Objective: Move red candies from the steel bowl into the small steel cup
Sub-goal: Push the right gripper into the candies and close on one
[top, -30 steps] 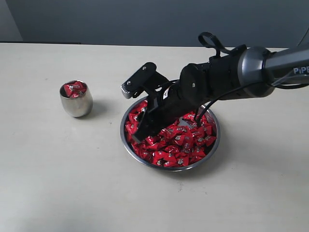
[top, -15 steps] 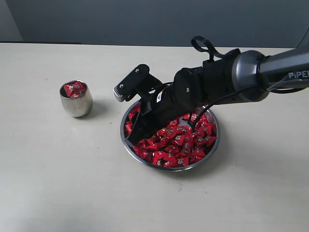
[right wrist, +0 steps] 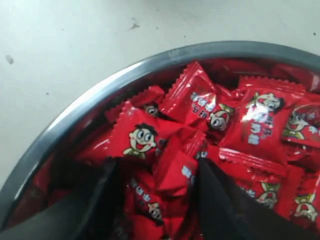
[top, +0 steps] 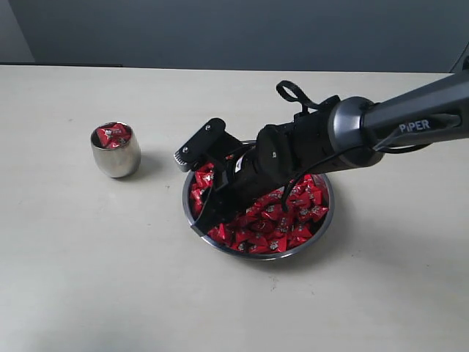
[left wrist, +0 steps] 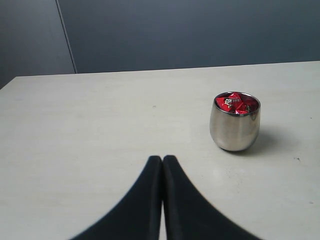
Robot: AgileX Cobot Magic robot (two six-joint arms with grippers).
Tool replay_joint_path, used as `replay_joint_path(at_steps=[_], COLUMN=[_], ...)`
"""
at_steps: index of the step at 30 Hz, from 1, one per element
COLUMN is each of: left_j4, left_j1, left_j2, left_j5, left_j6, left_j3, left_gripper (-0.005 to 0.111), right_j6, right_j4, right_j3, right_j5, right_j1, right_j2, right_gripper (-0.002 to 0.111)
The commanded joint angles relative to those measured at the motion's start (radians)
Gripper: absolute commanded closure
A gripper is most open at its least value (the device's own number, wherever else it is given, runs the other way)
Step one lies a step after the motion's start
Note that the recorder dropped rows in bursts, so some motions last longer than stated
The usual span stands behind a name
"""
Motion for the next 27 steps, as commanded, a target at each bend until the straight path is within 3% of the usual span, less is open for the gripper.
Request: replay_joint_path(at_steps=[1, 7, 17, 24, 27], left_j4=[-0.006, -0.006, -0.006, -0.006, -0.006], left_j1=[0.001, 0.001, 0.001, 0.001, 0.001], left_j2=[-0.004, -0.004, -0.004, -0.004, -0.004], left_j5=[-0.002, -0.002, -0.002, -0.002, -0.002], left_j6=[-0.002, -0.002, -0.002, -0.002, -0.002], left_j3=[0.004, 0.004, 0.004, 0.004, 0.004], left_gripper=[0.106, 0.106, 0.106, 0.106, 0.106], right_j6=[-0.003, -0.003, -0.003, -0.003, -0.003], right_j4=[-0.003, -0.022, -0.046, -0.046, -0.048], right_j3=[-0.004, -0.004, -0.004, -0.004, -0.004], right_j5=[-0.015, -0.015, -0.015, -0.011, -0.009], right_j1=[-0.001, -0.001, -0.001, -0.001, -0.001], right_j2=[0.007, 0.007, -0.042, -0.100, -0.116], right_gripper=[0.071, 0.092, 0.094, 0.109, 0.109])
